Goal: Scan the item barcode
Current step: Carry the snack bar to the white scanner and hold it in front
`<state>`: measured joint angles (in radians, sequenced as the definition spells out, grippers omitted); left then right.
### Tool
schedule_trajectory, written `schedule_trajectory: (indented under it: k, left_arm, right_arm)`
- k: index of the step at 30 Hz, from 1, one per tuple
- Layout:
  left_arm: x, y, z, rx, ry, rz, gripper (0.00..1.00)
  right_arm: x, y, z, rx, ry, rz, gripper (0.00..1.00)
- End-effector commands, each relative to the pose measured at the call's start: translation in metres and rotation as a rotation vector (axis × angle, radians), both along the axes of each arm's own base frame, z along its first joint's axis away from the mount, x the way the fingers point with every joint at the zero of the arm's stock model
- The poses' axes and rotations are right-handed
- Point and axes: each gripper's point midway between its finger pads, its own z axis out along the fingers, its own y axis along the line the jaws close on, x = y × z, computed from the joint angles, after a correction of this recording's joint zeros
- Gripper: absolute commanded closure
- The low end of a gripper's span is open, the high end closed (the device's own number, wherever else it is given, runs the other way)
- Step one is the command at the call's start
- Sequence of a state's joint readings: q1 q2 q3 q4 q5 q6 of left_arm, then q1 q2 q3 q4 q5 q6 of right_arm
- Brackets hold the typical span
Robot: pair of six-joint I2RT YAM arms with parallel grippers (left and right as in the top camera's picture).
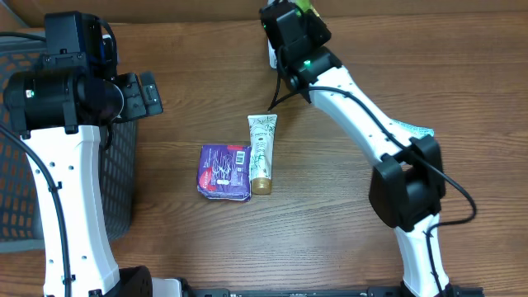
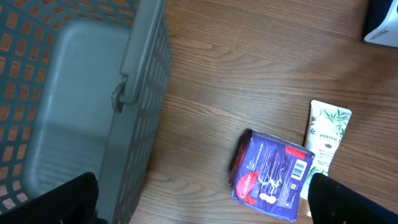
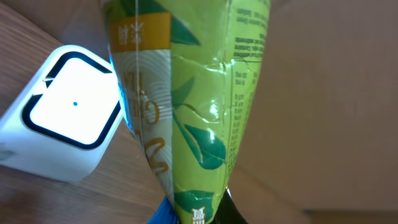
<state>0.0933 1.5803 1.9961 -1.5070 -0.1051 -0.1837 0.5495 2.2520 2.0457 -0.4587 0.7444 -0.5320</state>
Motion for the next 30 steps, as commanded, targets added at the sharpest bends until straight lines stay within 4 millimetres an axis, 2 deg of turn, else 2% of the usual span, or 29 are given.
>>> schedule_trajectory:
  k: [1, 5, 10, 14, 18, 21, 25, 30]
  left_arm:
    - [0.001, -0.002, 0.008, -0.007, -0.027, -0.003, 0.01]
    - [0.001, -0.002, 0.008, -0.007, -0.027, -0.003, 0.0]
    - [0.001, -0.002, 0.008, -0.007, -0.027, -0.003, 0.0]
    - [0.001, -0.002, 0.008, -0.007, -0.027, -0.003, 0.01]
    - [0.001, -0.002, 0.008, -0.007, -0.027, -0.003, 0.01]
    - [0.001, -0.002, 0.008, -0.007, -0.027, -0.003, 0.01]
    - [0.001, -0.002, 0.008, -0.007, -0.027, -0.003, 0.01]
    - [0.001, -0.002, 0.008, -0.007, -0.027, -0.003, 0.0]
  right_arm:
    - [0.01, 0.0, 0.02, -0.143, -0.035, 0.051, 0.96]
    - [0.025, 0.005, -0.007, -0.197, -0.028, 0.08, 0.96]
    - [0.033, 0.009, -0.039, -0.266, 0.003, 0.101, 0.96]
    - [0.039, 0.011, -0.054, -0.264, -0.006, 0.097, 0.96]
    - [0.045, 0.004, -0.068, -0.287, 0.008, 0.089, 0.96]
    - [0.047, -0.012, -0.068, -0.301, 0.012, 0.048, 0.96]
    - [0.05, -0.034, -0.059, -0.322, -0.015, -0.04, 0.96]
    - [0.049, -0.037, -0.06, -0.332, -0.005, -0.05, 0.96]
